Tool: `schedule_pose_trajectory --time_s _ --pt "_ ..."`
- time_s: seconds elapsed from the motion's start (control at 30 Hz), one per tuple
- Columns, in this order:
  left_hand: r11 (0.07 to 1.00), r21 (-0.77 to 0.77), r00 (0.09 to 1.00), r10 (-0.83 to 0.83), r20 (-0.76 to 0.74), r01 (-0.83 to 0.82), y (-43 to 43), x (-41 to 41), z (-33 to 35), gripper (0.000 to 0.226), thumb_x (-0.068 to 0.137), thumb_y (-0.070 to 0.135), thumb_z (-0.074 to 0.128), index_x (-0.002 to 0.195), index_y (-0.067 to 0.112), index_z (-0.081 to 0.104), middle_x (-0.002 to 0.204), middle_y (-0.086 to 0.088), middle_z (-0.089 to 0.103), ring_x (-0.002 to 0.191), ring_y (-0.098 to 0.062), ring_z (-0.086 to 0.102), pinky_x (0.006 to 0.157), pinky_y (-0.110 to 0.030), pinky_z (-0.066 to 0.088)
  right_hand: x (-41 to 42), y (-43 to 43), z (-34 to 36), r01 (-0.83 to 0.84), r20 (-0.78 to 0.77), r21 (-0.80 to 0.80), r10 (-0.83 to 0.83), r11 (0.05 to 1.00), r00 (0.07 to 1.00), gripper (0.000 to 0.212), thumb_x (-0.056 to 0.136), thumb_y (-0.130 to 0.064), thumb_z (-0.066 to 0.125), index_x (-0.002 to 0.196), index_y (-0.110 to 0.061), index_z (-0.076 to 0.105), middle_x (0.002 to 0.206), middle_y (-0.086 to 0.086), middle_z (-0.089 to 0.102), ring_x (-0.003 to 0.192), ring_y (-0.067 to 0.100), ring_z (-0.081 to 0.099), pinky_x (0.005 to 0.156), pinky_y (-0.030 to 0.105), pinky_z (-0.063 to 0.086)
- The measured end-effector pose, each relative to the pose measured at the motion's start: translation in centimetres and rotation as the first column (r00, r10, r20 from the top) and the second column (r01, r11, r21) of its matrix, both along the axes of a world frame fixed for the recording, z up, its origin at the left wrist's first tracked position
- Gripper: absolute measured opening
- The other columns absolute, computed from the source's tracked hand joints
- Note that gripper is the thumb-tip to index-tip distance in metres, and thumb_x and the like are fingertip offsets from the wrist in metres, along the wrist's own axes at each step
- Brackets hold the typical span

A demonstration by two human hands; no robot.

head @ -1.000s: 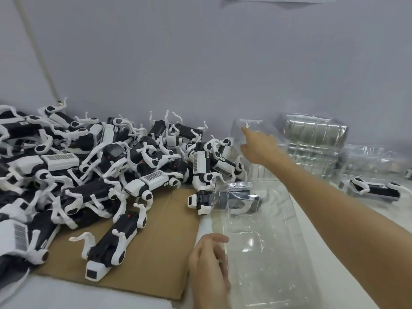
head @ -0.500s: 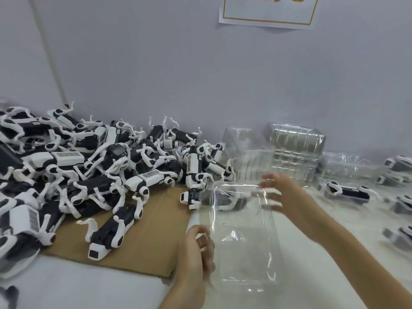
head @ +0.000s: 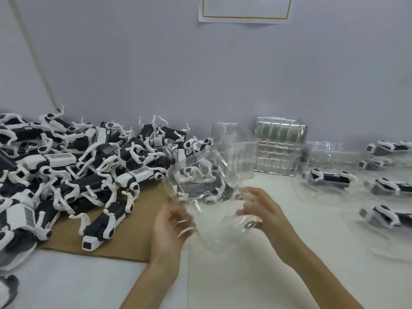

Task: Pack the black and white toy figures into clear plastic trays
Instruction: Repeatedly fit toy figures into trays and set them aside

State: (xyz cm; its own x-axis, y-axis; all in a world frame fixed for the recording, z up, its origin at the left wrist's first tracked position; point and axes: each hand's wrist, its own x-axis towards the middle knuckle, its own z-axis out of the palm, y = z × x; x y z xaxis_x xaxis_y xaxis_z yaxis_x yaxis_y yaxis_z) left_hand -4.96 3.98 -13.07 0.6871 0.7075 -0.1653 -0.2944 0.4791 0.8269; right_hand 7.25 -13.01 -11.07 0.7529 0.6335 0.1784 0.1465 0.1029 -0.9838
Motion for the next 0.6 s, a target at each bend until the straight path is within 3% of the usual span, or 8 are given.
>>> schedule_pose_trajectory --time_s 0.07,0.13,0.23,0.33,0.4,0.5,0.6 --pt "0.998 0.053 0.999 0.034 0.001 -0.035 0.2 -0.1 0.2 0.037 0.104 0.036 0.037 0.094 0.011 0.063 0.083 -0.004 0.072 0.079 -0.020 0.067 0.073 -0.036 0.048 1.1 -1.2 0.8 -0.018 -0.017 -0.003 0.018 1.000 1.000 0.038 0.074 -0.047 0.067 0.109 -0.032 0.071 0.114 0.000 0.071 0.089 0.019 0.069 0.064 0.023 0.049" --pt "0.994 0.098 0.999 0.042 -0.004 -0.041 0.7 -0.3 0.2 0.034 0.104 0.037 0.038 0.105 0.016 0.065 0.097 0.001 0.076 0.094 -0.018 0.069 0.081 -0.039 0.050 2.3 -2.1 1.2 -0.068 -0.036 -0.116 0.064 0.991 0.997 0.038 0.076 -0.054 0.063 0.107 -0.034 0.073 0.116 0.001 0.072 0.086 0.016 0.067 0.063 0.023 0.045" --pt "0.986 0.163 0.999 -0.015 -0.040 0.022 1.5 -0.5 0.2 0.037 0.104 0.040 0.037 0.118 0.018 0.064 0.110 0.005 0.075 0.109 -0.016 0.067 0.091 -0.039 0.049 3.6 -2.8 0.7 -0.151 -0.115 -0.314 0.120 0.937 0.986 0.024 0.091 -0.040 0.058 0.101 -0.029 0.078 0.114 0.005 0.073 0.083 0.016 0.068 0.057 0.019 0.046" --pt "0.947 0.274 0.984 -0.146 -0.100 0.168 1.5 -0.5 0.1 0.038 0.100 0.044 0.043 0.125 0.022 0.062 0.121 0.005 0.071 0.115 -0.012 0.064 0.093 -0.036 0.046 3.8 -3.0 -0.4 -0.130 -0.075 -0.384 0.109 0.914 0.991 0.038 0.091 -0.051 0.059 0.106 -0.020 0.077 0.112 -0.001 0.074 0.097 0.019 0.071 0.075 0.022 0.050" --pt "0.878 0.395 0.961 -0.218 -0.171 0.269 1.1 -0.5 -0.2 0.045 0.088 0.050 0.053 0.126 0.027 0.061 0.122 0.010 0.069 0.117 -0.007 0.062 0.100 -0.035 0.042 3.4 -2.8 -1.0 -0.099 -0.055 -0.385 0.085 0.918 0.995 0.038 0.095 -0.048 0.055 0.107 -0.019 0.076 0.110 -0.006 0.075 0.105 0.015 0.069 0.088 0.025 0.048" --pt "0.782 0.496 0.924 -0.289 -0.250 0.378 0.5 -0.4 -0.6 0.051 0.072 0.043 0.067 0.121 0.029 0.063 0.118 0.012 0.071 0.116 -0.004 0.060 0.097 -0.027 0.042 3.1 -2.3 -1.1 -0.015 0.037 -0.380 0.032 0.925 0.999 0.024 0.098 -0.035 0.055 0.100 -0.023 0.076 0.103 -0.012 0.075 0.105 0.006 0.067 0.086 0.023 0.045" --pt "0.796 0.503 0.940 -0.255 -0.224 0.336 0.9 -0.3 -1.0 0.046 0.067 0.024 0.067 0.113 0.023 0.067 0.111 0.005 0.074 0.109 -0.008 0.064 0.089 -0.024 0.045 3.1 -1.5 0.2 0.167 0.204 -0.264 -0.114 0.950 0.972 0.010 0.095 -0.024 0.064 0.097 -0.026 0.074 0.097 -0.013 0.075 0.095 0.003 0.068 0.077 0.015 0.044"
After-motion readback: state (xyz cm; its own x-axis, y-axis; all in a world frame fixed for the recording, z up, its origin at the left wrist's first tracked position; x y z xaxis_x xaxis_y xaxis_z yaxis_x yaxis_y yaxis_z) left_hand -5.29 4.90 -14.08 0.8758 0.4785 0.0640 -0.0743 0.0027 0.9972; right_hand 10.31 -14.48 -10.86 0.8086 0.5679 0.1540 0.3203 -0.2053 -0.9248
